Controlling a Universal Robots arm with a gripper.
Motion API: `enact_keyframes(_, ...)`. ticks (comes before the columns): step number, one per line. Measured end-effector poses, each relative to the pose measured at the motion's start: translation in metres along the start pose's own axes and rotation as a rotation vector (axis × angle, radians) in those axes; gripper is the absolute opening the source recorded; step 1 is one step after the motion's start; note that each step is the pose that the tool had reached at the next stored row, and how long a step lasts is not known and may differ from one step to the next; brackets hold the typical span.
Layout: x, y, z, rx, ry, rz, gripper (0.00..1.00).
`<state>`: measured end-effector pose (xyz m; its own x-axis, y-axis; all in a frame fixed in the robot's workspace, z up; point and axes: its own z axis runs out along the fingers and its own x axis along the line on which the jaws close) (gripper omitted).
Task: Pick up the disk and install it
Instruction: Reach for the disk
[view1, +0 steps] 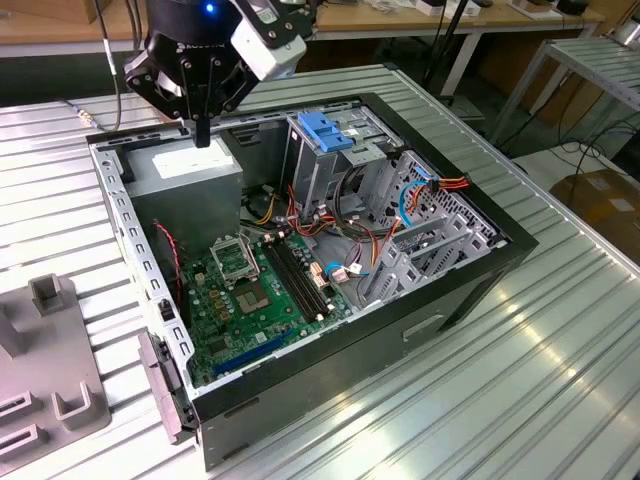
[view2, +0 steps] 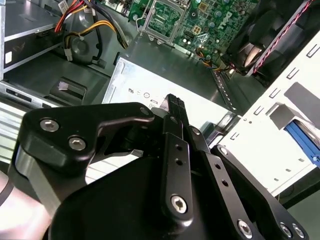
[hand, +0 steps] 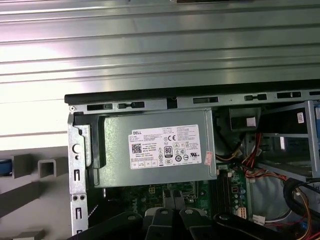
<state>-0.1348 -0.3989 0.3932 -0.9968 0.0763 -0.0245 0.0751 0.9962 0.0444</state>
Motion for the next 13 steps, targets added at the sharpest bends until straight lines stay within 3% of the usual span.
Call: enact_keyframes(13,0.0082,-0.0006,-0.0002,0.0,0.0,0.0,0.1)
